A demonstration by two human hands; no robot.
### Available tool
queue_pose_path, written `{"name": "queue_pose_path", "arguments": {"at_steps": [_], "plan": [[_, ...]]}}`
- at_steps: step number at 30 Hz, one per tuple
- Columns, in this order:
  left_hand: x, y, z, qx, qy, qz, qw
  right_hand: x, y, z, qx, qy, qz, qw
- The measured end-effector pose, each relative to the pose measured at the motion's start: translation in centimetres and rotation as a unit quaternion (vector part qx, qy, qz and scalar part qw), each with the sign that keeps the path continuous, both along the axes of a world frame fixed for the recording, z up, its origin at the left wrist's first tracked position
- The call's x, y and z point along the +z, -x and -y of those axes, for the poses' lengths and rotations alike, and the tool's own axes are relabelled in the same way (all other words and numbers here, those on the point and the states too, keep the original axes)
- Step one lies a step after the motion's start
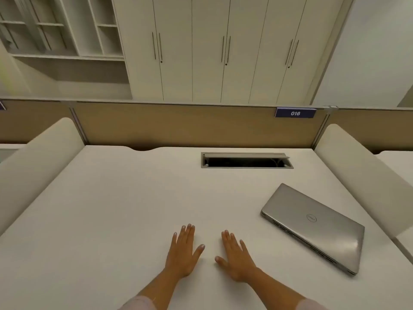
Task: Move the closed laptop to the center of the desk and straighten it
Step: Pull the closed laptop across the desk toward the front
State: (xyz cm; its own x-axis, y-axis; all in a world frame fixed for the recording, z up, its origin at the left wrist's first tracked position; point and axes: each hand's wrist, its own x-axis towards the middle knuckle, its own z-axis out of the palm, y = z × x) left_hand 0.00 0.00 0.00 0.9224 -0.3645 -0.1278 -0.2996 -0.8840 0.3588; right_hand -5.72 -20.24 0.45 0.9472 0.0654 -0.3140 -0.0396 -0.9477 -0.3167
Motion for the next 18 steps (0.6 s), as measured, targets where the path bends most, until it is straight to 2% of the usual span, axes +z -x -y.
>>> {"name": "queue_pose_path", "arguments": {"at_steps": [7,13,18], "plan": [[-1.7,1.8,-0.1,-0.021,-0.007,-0.072,0.997,-1.7,1.8,-0.1,0.008,0.003,0.004,1.0],[-2.6,1.7,0.0,-0.035,-0.027,-0.073,0.996,-2.3,2.0,0.2,0.019,0.007,0.016,1.0],[-3.5,1.8,-0.1,-0.042,-0.05,-0.035,0.997,-2.7,2.1,0.5,0.021,0.014,0.026,0.999]]}}
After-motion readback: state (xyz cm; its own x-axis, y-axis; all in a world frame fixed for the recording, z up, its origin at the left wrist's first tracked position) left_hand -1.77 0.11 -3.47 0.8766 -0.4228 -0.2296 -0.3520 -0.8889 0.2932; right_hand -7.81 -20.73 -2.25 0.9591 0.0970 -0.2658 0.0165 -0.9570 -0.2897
